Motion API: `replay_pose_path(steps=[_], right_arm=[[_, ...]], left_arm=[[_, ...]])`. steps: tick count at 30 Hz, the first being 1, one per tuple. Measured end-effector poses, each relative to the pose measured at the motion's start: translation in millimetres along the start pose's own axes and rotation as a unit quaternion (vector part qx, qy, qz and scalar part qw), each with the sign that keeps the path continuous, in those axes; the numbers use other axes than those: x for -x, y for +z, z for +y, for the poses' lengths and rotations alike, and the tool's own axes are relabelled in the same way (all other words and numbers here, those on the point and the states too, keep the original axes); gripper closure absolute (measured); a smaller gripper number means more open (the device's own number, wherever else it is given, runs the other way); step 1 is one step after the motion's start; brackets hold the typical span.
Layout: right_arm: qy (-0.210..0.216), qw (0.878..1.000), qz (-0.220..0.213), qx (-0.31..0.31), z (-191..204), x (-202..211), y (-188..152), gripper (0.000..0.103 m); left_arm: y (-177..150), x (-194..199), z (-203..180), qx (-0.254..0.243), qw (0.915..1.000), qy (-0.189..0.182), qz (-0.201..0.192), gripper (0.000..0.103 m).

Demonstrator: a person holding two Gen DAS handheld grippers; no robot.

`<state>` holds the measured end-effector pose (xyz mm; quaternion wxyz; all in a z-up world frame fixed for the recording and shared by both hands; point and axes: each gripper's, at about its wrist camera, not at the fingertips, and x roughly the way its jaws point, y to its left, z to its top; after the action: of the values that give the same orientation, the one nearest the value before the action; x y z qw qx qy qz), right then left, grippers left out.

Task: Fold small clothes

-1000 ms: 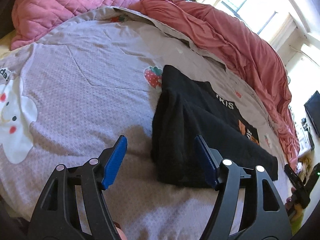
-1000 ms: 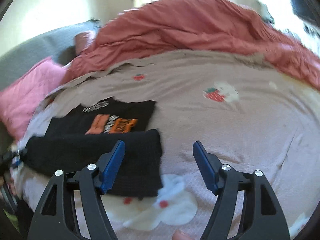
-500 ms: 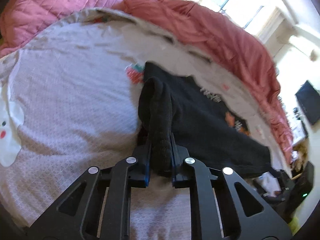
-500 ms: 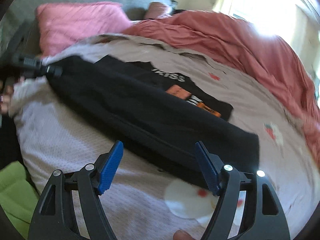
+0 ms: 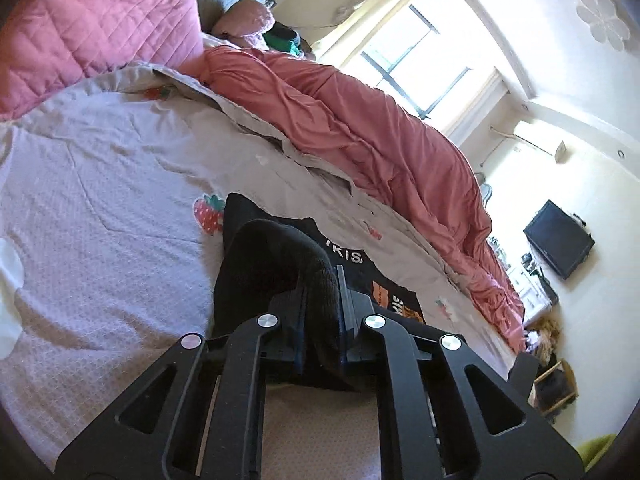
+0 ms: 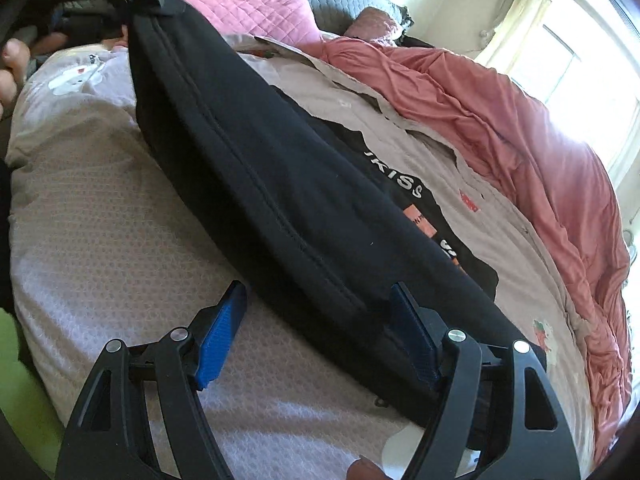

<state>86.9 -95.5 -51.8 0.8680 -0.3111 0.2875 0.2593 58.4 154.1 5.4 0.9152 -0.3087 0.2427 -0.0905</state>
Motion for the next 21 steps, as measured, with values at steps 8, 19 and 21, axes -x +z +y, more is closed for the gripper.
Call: replay_pose_path(steps=[8, 19, 21], right_arm=[[0.003, 0.999, -0.027, -0.046, -16.2, 2.0, 0.8, 0.048], [-0.035, 0.994, -0.091, -0.042, -45.4, 8.0, 32.1, 0.094], [-0.032, 0.994, -0.096, -0.049, -51.5, 5.8, 37.6, 0.094]], left_arm=[[2.6, 1.6, 7.0, 0.022, 0.9997, -0.010, -0.007, 0.098], [3.0, 0.2, 10.2, 0.024, 0.9997, -0.009, -0.004, 0.098], [2.8, -0.9, 9.8, 0.023, 0.9997, -0.006, -0.001, 0.098]])
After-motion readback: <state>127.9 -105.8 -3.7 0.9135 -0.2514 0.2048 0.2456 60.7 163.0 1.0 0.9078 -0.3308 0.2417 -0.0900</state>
